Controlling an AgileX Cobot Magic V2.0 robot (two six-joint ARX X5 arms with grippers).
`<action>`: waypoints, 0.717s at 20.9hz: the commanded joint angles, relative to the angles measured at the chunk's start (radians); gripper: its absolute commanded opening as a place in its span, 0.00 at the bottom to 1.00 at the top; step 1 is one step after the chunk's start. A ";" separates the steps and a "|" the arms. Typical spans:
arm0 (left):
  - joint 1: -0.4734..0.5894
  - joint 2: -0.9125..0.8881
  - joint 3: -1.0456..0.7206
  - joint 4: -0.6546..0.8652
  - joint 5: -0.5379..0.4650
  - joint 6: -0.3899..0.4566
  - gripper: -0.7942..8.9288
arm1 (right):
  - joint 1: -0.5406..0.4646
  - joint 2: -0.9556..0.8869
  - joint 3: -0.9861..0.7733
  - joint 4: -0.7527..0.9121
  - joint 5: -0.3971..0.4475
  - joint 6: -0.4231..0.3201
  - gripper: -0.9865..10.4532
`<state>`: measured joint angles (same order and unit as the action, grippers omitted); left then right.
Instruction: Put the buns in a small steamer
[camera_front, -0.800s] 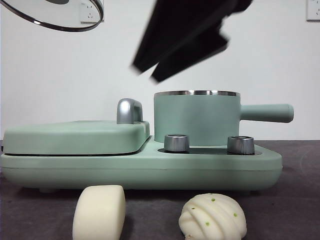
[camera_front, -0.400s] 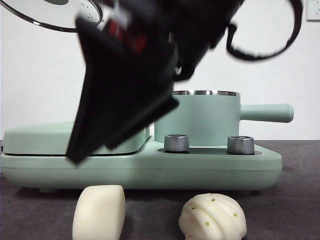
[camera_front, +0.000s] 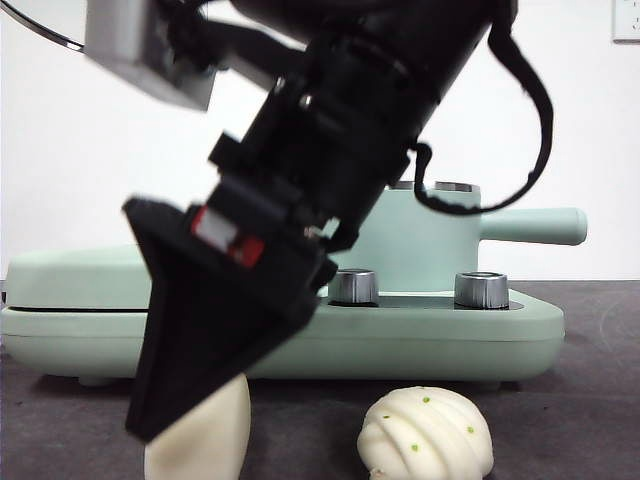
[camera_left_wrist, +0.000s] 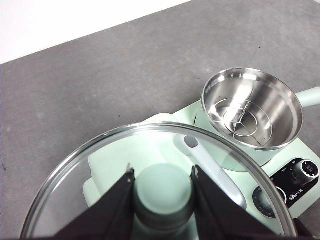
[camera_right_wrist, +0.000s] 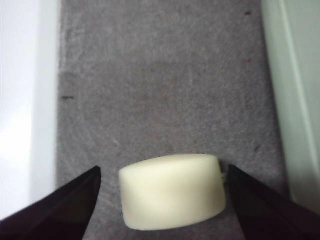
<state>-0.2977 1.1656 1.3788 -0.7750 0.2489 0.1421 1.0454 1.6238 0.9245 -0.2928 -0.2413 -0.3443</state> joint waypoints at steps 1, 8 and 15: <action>0.006 -0.002 0.017 0.031 0.002 0.002 0.10 | 0.014 0.037 0.016 0.009 0.008 -0.012 0.44; 0.013 -0.002 0.017 0.034 0.002 0.002 0.10 | 0.019 0.068 0.016 0.008 0.024 -0.002 0.42; 0.013 -0.002 0.017 0.035 0.002 0.002 0.10 | 0.025 0.053 0.024 -0.031 0.055 0.098 0.32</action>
<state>-0.2832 1.1656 1.3788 -0.7670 0.2478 0.1421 1.0569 1.6680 0.9344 -0.3119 -0.1825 -0.3027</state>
